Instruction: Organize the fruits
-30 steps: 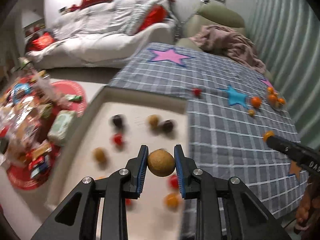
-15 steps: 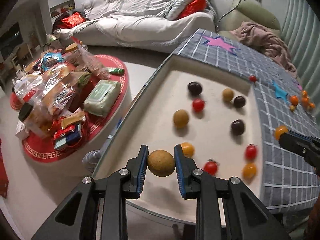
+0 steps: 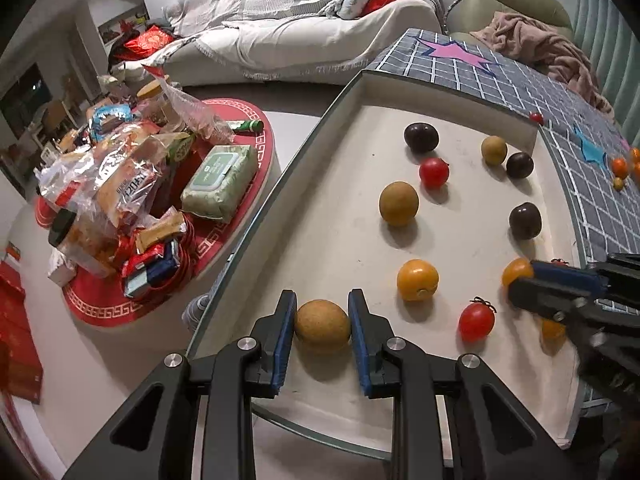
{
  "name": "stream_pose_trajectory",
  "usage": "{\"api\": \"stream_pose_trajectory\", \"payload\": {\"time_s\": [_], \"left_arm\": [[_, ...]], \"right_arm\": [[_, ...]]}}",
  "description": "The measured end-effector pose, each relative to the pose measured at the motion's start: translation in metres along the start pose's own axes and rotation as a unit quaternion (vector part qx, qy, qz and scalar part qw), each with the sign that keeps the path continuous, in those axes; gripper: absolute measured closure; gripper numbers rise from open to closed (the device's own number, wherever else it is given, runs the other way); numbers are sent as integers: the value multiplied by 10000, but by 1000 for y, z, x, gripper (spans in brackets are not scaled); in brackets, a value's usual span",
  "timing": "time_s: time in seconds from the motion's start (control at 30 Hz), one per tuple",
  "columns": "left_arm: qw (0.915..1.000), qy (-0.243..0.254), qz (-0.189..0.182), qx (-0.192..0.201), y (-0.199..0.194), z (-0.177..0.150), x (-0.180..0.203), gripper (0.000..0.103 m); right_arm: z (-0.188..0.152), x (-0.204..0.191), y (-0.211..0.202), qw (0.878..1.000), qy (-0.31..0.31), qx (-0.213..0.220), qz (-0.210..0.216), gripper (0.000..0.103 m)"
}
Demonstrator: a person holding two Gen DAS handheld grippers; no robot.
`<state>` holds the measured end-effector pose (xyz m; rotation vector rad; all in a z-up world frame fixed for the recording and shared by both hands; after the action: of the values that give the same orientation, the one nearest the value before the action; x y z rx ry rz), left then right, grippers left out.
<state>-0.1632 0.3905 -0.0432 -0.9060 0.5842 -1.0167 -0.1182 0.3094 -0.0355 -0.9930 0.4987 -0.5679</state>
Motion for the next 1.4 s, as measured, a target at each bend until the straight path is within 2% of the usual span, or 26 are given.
{"api": "stream_pose_trajectory", "payload": {"time_s": [0.1, 0.17, 0.2, 0.23, 0.27, 0.3, 0.37, 0.5, 0.57, 0.63, 0.67, 0.7, 0.73, 0.8, 0.97, 1.4], "left_arm": [[10000, 1, 23, -22, 0, 1, 0, 74], [10000, -28, 15, -54, -1, 1, -1, 73], [10000, -45, 14, -69, -1, 1, -1, 67], [9999, -76, 21, -67, -1, 0, -2, 35], [9999, -119, 49, -1, -4, 1, -4, 18], [9998, -153, -28, 132, -9, 2, -3, 18], [9998, -76, 61, 199, -14, 2, -2, 18], [9998, -160, 29, 96, -18, 2, -1, 18], [9998, -168, 26, 74, -21, 2, 0, 18], [9999, -167, -1, 38, -25, 1, 2, 17], [9999, -169, -19, -4, -27, 0, 4, 3], [9998, -188, -37, -22, -29, -1, 4, 0], [9998, -204, -82, -10, -32, -1, 6, 0], [9997, -192, -138, -46, -36, -2, 9, 0], [9996, -148, -146, -169, -42, -6, 15, 0], [9998, -72, 27, -192, -56, -14, 21, 0]], "right_arm": [[1, -1, 1, 9999, -74, -3, -76, 80], [1, 0, -3, 10000, -43, 28, -63, 70], [2, 0, -5, 9999, -35, 58, -76, 57], [3, 1, -10, 9999, -19, 122, -75, 46], [5, 2, -14, 9998, 0, 177, -68, 43], [6, 2, -18, 9997, 11, 233, -43, 42], [9, 3, -26, 9995, -2, 288, -90, 39], [11, 2, -37, 9994, 45, 322, -85, 23], [10, 4, -44, 9995, 109, 306, -62, 22], [8, 6, -48, 9995, 178, 235, -97, 16], [8, 8, -50, 9995, 222, 198, -137, 15], [8, 9, -52, 9994, 261, 177, -161, 12], [7, 11, -54, 9993, 306, 155, -166, 5], [7, 12, -57, 9991, 368, 141, -154, 0], [5, 13, -67, 9990, 365, 106, -246, 0], [0, 5, -76, 9993, 208, -8, -304, 0]]}}
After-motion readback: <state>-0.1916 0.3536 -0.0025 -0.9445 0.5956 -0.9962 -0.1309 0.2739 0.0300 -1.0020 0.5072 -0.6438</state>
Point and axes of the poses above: each gripper's, at about its wrist camera, not at the fingertips, and y roughly the way its jaws point, x to its right, z to its top, the point moved 7 cm from there along y, roughly the way its jaws point, and after that the axes turned 8 degrees about -y, right-handed, at the moved point
